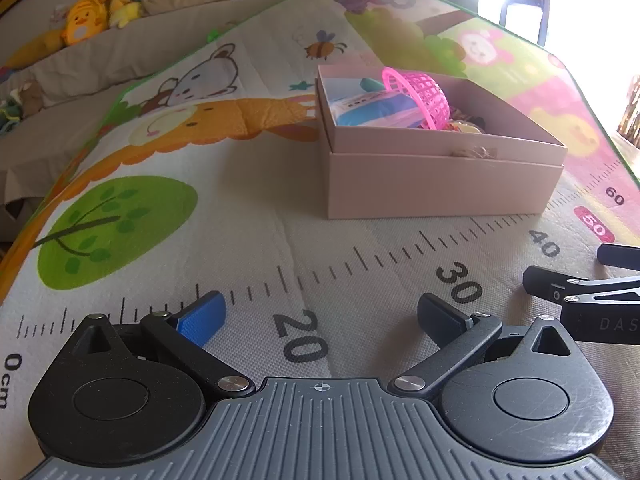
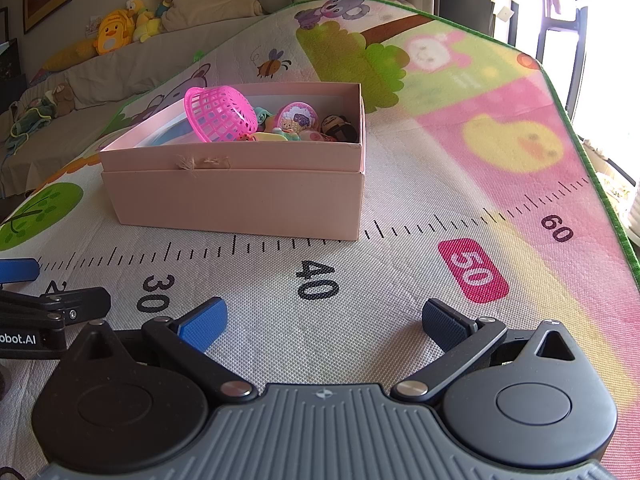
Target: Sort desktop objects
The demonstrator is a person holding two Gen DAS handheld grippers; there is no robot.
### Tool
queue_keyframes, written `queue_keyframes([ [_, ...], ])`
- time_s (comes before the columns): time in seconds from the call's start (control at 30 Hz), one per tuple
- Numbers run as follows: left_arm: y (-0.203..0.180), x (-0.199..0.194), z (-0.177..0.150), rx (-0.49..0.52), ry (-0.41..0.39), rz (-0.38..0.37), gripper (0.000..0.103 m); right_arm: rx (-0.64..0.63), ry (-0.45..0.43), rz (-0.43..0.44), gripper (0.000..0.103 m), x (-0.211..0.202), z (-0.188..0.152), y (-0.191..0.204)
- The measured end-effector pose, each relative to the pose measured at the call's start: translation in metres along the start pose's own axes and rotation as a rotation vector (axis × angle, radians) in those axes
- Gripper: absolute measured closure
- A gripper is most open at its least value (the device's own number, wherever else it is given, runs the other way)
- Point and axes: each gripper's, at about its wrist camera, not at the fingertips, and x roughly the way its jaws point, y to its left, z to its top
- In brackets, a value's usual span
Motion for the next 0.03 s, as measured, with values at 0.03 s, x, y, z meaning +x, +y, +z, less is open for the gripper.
queue_keyframes([
  [0.03,-0.0001,0.0,0.0002,0.004,0.002,-0.001,0.0,0.0,0.0,0.0,0.0,0.0,0.0,-0.0001],
])
